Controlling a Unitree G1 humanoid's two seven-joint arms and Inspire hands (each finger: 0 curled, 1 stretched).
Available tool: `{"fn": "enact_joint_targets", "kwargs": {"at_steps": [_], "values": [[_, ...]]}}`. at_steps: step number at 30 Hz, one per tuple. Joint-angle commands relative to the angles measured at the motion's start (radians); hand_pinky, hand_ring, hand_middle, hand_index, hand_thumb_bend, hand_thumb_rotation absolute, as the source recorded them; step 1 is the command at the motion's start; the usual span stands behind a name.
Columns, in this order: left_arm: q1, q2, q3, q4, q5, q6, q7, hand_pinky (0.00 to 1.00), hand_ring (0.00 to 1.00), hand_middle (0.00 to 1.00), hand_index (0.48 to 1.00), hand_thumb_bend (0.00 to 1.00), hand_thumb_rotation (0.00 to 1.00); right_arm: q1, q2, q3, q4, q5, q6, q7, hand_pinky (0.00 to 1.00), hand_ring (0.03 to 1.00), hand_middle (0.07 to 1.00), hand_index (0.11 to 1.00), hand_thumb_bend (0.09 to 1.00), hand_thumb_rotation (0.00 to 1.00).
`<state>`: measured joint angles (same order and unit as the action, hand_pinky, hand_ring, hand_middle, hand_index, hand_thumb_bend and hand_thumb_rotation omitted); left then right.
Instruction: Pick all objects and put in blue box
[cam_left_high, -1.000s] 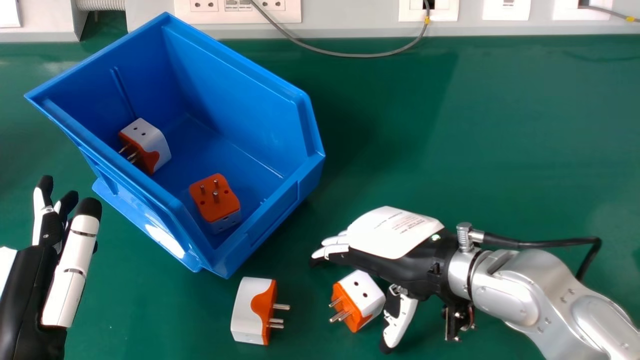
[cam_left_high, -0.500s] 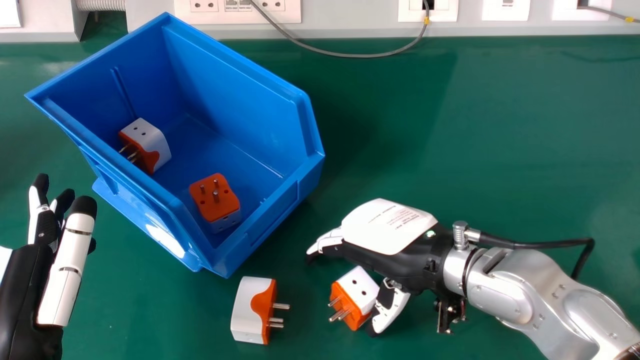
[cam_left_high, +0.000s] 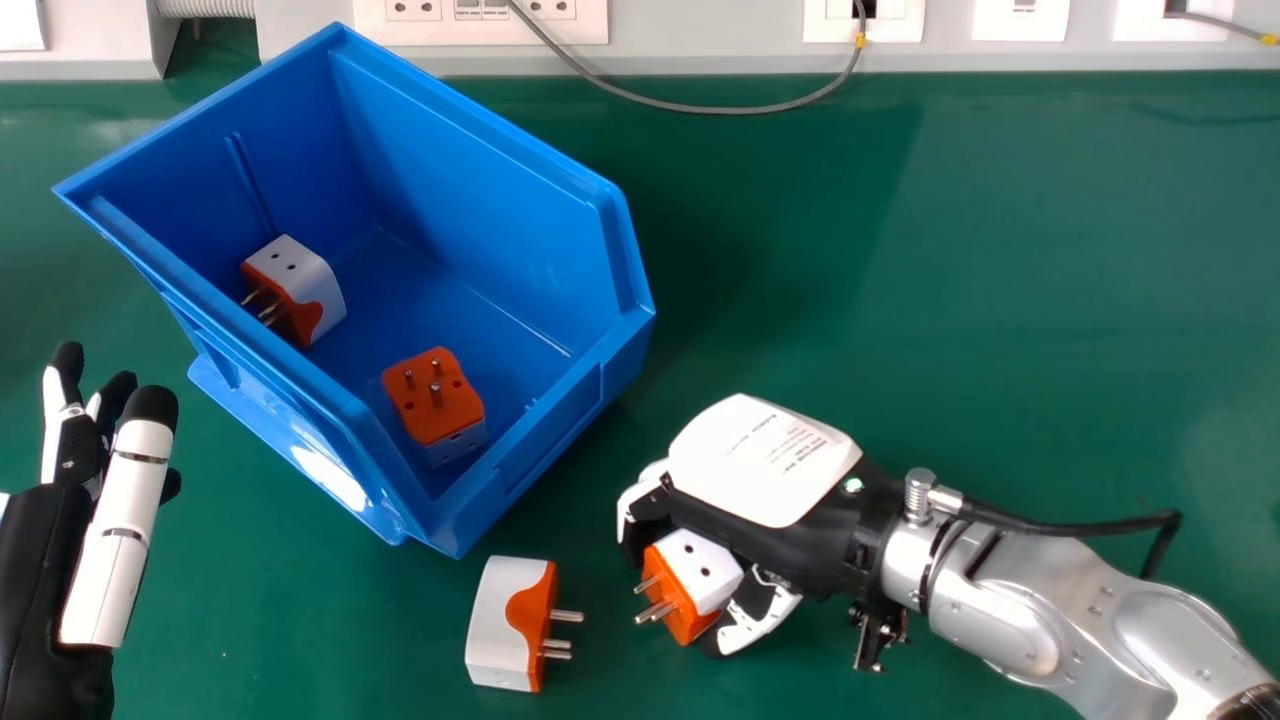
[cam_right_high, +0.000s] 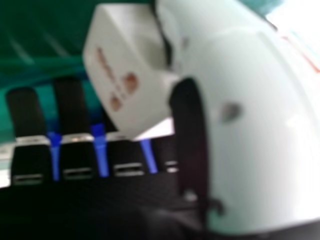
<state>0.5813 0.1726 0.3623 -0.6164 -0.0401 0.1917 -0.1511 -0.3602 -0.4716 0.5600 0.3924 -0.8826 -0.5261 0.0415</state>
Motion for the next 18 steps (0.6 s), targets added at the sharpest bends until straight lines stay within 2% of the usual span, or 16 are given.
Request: {"fn": "enact_joint_targets", "kwargs": {"at_steps": [1, 8, 12, 18], "values": [[-0.004, 0.009, 0.007, -0.015, 0.002, -0.008, -0.001, 0.89, 0.96, 0.99, 1.0, 0.42, 0.99, -0.035, 0.003, 0.0, 0.007, -0.007, -0.021, -0.041, 0.41, 0.512, 0.546, 0.537, 0.487, 0.02], [-0.006, 0.011, 0.013, -0.019, -0.005, 0.0, -0.002, 0.89, 0.96, 0.99, 1.0, 0.41, 0.99, -0.049, 0.009, 0.003, 0.031, -0.043, -0.029, -0.108, 0.38, 0.474, 0.505, 0.518, 0.493, 0.01], [-0.008, 0.011, 0.011, -0.019, 0.0, 0.004, 0.0, 0.89, 0.96, 0.99, 1.0, 0.41, 0.99, -0.048, 0.008, -0.002, 0.021, -0.063, -0.015, -0.134, 0.37, 0.454, 0.493, 0.507, 0.495, 0.01], [-0.01, 0.014, 0.011, -0.012, 0.007, -0.001, 0.0, 0.89, 0.96, 0.99, 1.0, 0.41, 0.99, -0.042, 0.006, -0.011, -0.001, -0.059, 0.002, -0.138, 0.36, 0.44, 0.487, 0.501, 0.497, 0.0]]}}
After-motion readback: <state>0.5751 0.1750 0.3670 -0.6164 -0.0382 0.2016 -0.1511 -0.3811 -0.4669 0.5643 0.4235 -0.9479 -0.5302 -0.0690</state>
